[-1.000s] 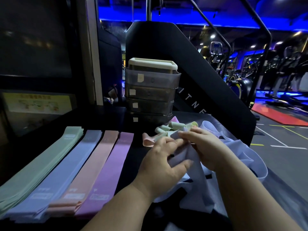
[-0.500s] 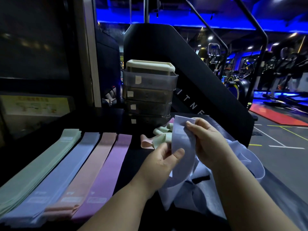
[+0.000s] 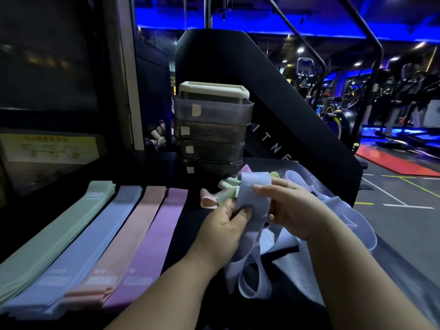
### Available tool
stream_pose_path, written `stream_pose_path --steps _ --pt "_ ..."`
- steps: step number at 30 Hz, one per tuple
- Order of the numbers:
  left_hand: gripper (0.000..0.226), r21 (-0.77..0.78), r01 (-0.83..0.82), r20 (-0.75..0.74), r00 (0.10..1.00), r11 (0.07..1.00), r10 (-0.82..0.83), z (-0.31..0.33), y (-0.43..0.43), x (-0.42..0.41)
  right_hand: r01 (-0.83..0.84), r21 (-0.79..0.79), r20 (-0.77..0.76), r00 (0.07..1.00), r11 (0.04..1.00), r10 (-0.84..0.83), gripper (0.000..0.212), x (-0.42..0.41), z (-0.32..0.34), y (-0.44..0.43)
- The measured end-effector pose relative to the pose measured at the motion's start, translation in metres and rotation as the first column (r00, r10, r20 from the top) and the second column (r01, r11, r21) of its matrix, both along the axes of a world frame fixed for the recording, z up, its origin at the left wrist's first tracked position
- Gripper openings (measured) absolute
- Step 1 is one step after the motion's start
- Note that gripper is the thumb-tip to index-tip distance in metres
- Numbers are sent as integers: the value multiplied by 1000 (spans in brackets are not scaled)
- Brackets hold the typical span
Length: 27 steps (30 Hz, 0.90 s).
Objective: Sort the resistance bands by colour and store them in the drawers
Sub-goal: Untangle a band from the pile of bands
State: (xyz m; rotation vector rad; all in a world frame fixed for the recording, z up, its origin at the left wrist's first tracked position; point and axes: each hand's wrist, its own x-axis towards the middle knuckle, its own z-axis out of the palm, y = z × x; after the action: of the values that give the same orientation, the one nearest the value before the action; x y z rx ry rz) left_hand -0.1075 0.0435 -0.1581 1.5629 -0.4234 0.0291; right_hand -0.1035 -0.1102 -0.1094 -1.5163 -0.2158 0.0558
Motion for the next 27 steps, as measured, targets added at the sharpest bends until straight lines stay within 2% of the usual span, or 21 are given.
stream_pose_path --steps 4,8,10,13,16,20,27 --pt "28 9 55 7 998 998 -55 4 1 -3 43 75 47 998 996 -47 15 2 -2 0" --pt "25 10 198 -86 977 980 -197 5 2 -9 148 193 68 984 970 -164 15 4 0 -1" --pt "33 48 229 -107 969 972 -223 3 2 -10 208 247 85 968 947 -234 7 5 2 -7" --pt "43 89 233 -101 969 968 -224 5 2 -11 262 338 106 944 904 -313 10 8 3 -17" --pt "48 122 234 -89 971 965 -224 7 4 -13 332 360 91 918 872 -387 9 11 2 -28" --pt "25 212 265 -89 964 941 -252 5 6 -14 451 397 75 852 800 -518 12 14 1 -43" --pt "49 235 231 -70 973 944 -221 4 9 -12 522 508 19 789 685 -615 12 10 1 -68"
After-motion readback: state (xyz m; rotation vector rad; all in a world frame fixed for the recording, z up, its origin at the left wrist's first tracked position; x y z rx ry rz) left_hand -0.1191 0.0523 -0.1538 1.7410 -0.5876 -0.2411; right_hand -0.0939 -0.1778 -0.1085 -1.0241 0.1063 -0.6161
